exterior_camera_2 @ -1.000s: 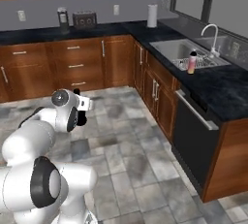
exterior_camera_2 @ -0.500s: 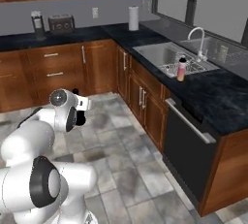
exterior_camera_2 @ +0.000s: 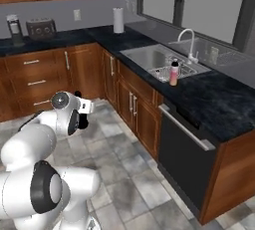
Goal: Place the large bottle from the dining counter next to the other large bottle outside the sink, and place the small bottle from the dining counter next to the other small bottle inside the sink.
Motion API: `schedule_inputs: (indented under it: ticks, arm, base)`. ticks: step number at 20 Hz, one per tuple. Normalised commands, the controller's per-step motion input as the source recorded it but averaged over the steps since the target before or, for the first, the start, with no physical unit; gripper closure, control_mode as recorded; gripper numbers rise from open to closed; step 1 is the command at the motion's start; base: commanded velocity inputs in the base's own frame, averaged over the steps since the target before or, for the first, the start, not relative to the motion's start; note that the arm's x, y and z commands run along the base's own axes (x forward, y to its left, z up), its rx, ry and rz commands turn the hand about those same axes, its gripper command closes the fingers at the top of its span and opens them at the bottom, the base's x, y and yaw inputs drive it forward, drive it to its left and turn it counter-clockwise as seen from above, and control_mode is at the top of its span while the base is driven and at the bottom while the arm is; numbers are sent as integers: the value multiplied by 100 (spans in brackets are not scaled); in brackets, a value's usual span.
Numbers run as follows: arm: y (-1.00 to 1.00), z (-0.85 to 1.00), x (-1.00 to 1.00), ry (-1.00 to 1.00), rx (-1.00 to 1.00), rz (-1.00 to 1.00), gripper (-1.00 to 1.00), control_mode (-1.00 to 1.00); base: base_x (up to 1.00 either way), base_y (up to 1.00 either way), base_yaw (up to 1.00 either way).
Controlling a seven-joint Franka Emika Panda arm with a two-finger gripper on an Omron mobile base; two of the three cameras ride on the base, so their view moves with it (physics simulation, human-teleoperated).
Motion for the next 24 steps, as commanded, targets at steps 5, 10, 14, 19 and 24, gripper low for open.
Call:
schedule_inputs:
  ticks: [5,10,14,19,24]
  arm:
    - [0,0,0,0,0,0,100,100]
    - [0,0,0,0,0,0,100,100]
    - [0,0,0,0,0,0,100,100]
    - [0,0,0,0,0,0,100,100]
    - [0,0,0,0,0,0,100,100]
  base:
    - [68,-4,-25]
    - [85,-8,-22]
    - [76,0,-23]
    - [45,2,-27]
    - [5,13,-32]
